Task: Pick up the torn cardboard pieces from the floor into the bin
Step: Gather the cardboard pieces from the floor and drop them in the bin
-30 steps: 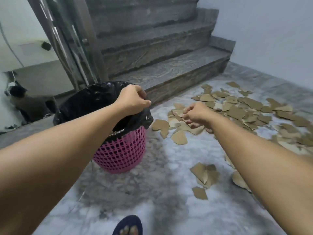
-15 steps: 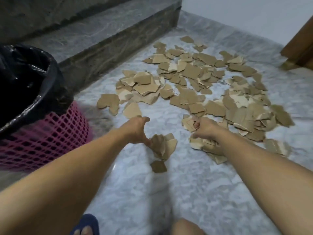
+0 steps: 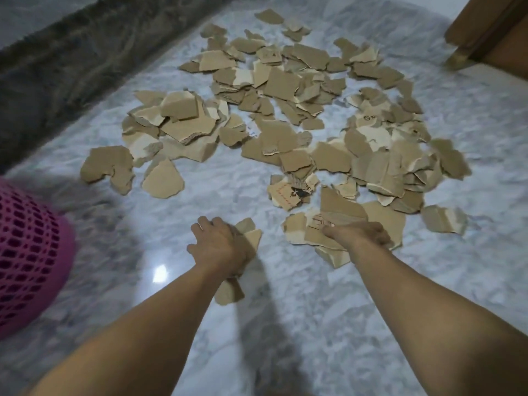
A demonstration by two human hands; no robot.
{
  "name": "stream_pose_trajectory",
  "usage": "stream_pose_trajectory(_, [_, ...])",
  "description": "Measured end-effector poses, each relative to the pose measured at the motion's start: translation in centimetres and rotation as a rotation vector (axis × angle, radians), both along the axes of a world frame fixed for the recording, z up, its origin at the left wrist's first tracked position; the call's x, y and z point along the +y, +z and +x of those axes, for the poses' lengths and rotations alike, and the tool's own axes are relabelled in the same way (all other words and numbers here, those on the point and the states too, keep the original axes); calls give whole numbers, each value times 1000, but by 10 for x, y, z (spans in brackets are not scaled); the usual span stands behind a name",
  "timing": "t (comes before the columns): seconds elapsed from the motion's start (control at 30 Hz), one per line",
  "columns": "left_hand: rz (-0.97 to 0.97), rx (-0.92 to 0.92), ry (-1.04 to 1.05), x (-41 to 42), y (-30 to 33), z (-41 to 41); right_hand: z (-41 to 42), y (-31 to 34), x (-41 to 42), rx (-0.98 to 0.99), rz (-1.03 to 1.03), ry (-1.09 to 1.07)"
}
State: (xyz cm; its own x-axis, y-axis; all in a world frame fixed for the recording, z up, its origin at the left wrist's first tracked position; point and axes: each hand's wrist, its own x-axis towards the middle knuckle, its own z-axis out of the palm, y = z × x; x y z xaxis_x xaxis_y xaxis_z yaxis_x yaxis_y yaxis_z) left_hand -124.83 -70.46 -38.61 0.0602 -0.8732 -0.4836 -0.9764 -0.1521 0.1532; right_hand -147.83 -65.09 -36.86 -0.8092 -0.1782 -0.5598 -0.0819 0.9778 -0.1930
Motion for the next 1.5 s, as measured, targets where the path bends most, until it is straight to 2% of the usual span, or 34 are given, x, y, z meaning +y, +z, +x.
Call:
stream_pose_trajectory(0.1, [-2,102,66,0,-2,-3,5,0,0,-15,12,39])
stream_pose_trajectory(0.23, [-16,147,25,-2,-7,1,12,2,0,-18,28,101])
stream_pose_trajectory(0.33, [-27,227,106,-4,-6,1,18,4,0,-51,-32,85])
stream_pose_trajectory(0.43, [25,232,128,-5,-3,3,17,-3,-1,-173,-215,11])
stream_pose_trajectory(0.53, [89,284,136,-8,2,11,8,-19,-2,-350,-311,-77])
stream_pose_trajectory(0.63, [141,347,192,-13,8,25,16,2,2,-593,-263,-141])
stream_pose_trajectory(0.83, [216,432,345,-16,20,59,18,45,-11,-834,-265,-103])
stream_pose_trajectory(0.97, [288,500,389,-8,26,69,17,55,-25,-755,-365,-80])
stream_pose_trajectory(1.1, [259,591,406,0,25,59,17,49,-27,-657,-379,-118])
stream_pose_trajectory(1.23, [241,728,417,-2,22,35,9,33,-27,-523,-416,-173])
stream_pose_trajectory(1.43, [299,847,487,-18,14,-15,-11,15,-44,-361,-636,-205])
stream_pose_trajectory(1.5, [308,874,520,-24,14,-30,-17,12,-53,-297,-616,-180])
